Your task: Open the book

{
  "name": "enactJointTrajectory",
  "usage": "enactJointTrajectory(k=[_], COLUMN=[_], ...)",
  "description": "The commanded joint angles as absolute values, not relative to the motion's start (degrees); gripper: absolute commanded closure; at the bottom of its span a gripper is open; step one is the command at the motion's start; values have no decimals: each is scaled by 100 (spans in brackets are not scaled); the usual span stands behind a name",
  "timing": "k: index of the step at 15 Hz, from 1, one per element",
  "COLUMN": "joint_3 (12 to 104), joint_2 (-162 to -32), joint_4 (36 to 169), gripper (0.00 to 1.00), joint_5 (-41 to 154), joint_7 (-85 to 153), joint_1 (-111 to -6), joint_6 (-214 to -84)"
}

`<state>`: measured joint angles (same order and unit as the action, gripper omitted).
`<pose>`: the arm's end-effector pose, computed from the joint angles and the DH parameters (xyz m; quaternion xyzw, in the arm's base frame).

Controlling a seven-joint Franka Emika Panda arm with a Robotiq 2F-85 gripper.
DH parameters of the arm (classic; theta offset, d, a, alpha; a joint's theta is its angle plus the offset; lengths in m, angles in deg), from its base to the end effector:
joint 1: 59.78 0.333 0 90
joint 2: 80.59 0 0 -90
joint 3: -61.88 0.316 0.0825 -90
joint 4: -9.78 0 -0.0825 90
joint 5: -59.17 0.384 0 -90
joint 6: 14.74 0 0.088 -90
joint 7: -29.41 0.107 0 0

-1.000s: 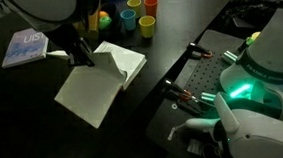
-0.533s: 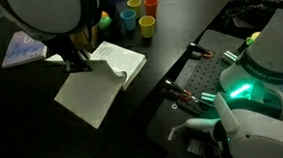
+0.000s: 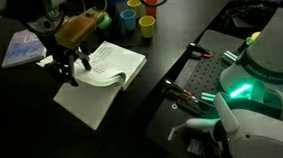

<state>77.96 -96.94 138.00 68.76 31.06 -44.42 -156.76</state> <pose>0.4622 0.2833 0.2431 -0.9782 -0.1863 0.0436 0.0801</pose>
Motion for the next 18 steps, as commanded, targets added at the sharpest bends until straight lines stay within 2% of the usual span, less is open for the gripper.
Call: enactJointTrajectory(k=[1,9,18], joint_3=[8073,8330,8721], joint_2=[-9905,-10376,-10735], joint_4=[13761,13914,13949], gripper=[0,0,0], joint_5=[7789,7850,7796], joint_7=[2559,2434,2502], joint_1=[-4698,-4585,-4601], joint_6=[-16103,-17232,-17497])
